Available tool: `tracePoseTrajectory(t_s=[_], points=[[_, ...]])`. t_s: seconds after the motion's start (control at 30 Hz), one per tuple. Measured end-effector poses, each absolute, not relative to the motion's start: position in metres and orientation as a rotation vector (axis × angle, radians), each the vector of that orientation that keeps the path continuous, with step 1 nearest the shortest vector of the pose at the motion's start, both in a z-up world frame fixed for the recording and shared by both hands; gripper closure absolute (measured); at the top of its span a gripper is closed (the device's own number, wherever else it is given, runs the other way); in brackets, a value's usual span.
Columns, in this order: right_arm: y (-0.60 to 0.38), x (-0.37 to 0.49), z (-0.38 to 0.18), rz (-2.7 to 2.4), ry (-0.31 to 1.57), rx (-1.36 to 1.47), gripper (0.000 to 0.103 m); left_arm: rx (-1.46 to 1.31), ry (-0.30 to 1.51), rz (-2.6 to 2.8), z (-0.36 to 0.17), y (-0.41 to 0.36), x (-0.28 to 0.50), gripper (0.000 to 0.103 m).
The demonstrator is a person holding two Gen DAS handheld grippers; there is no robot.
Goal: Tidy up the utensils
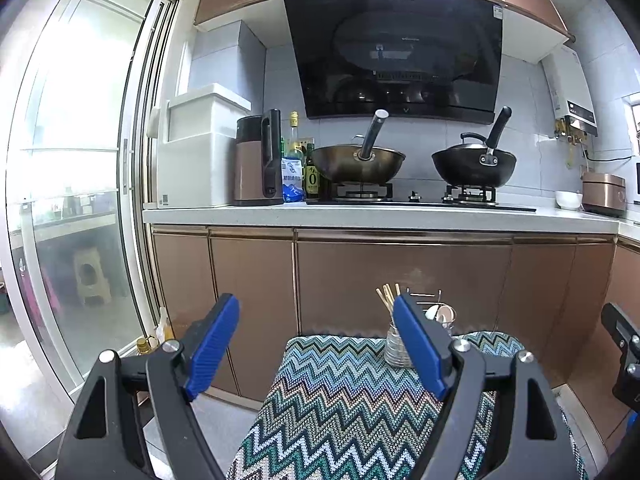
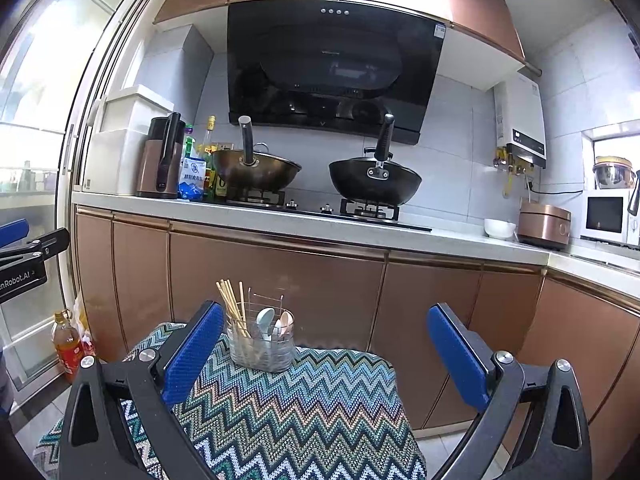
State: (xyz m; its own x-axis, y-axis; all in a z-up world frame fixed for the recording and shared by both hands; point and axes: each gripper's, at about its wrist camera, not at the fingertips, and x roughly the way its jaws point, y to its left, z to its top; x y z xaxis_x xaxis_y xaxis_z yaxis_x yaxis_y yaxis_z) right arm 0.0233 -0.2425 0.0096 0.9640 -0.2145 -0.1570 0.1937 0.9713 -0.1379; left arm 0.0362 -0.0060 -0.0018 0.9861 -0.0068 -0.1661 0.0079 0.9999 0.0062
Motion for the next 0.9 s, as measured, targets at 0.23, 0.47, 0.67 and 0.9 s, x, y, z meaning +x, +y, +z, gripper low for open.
tracePoseTrajectory(t_s=[0.23, 0.47, 0.67, 0.9], points=[[-0.2427, 0.0236, 0.0093, -0.206, 0.173, -0.122, 0.002, 0.007, 0.167, -0.007, -0.0017, -0.0063, 0.0360, 0.024], [-0.2423, 0.0234, 0.0098, -0.208, 0.172, -0.122, 0.002, 0.006, 0.169, -0.008, -0.0021, -0.0068, 0.0364, 0.024], [-0.2422, 0.0235, 0.0094, -0.207, 0.174, -0.123, 0.002, 0.006, 0.175, -0.013, -0.0051, -0.0080, 0.0360, 0.025], [-0.2412, 0.0226, 0.0075, -0.208, 0.176, -0.124, 0.002, 0.005, 0.181, -0.017, -0.0072, -0.0095, 0.0356, 0.025]])
